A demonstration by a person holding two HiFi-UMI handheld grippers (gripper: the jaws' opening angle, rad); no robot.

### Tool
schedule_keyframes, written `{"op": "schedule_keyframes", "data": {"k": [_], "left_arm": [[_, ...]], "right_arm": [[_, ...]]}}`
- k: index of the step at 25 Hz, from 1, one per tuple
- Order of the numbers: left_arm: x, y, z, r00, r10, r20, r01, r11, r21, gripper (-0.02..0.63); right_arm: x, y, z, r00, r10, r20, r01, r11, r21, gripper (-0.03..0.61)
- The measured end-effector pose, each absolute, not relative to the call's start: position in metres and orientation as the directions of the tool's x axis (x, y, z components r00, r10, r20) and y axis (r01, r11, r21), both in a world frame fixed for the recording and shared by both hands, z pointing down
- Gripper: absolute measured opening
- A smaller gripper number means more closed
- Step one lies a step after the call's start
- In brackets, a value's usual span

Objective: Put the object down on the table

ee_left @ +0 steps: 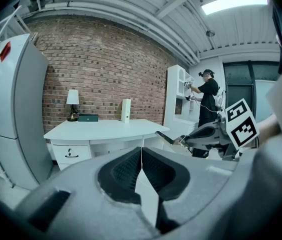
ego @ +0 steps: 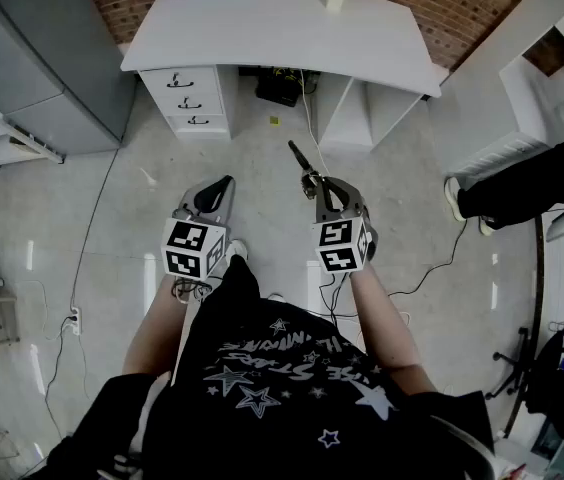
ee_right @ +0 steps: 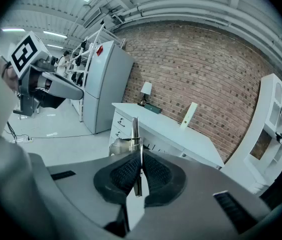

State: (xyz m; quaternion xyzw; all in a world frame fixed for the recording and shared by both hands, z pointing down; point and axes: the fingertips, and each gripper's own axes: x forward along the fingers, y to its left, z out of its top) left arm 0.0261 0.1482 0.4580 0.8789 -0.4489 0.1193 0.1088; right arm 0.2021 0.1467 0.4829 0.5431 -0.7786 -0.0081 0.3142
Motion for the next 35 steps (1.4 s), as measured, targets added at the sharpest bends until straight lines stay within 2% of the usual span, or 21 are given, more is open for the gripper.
{"op": "schedule_keyframes", "data": {"k": [16, 28, 35], "left_arm": [[0.024, 0.193, 0.481, 0.549, -0.761, 0.346, -0.832, -0.539, 0.135, 0.021], [0.001, 0.062, 0.455, 0.592, -0.756, 0.280, -0.802, -0.586, 0.114, 0.021], [-0.041, -0.016, 0.453, 0.614, -0.738, 0.279, -0.785, -0.610, 0.114, 0.021]], "right_arm": [[0.196, 0.183, 0.490, -0.290, -0.824, 0.486, -0.831, 0.469, 0.299, 0.014], [0.179, 0.064, 0.456, -0.236, -0.871, 0.430, -0.824, 0.414, 0.387, 0.014], [0.146, -0.026, 0.444, -0.194, -0.887, 0.419, -0.820, 0.381, 0.426, 0.014]]}}
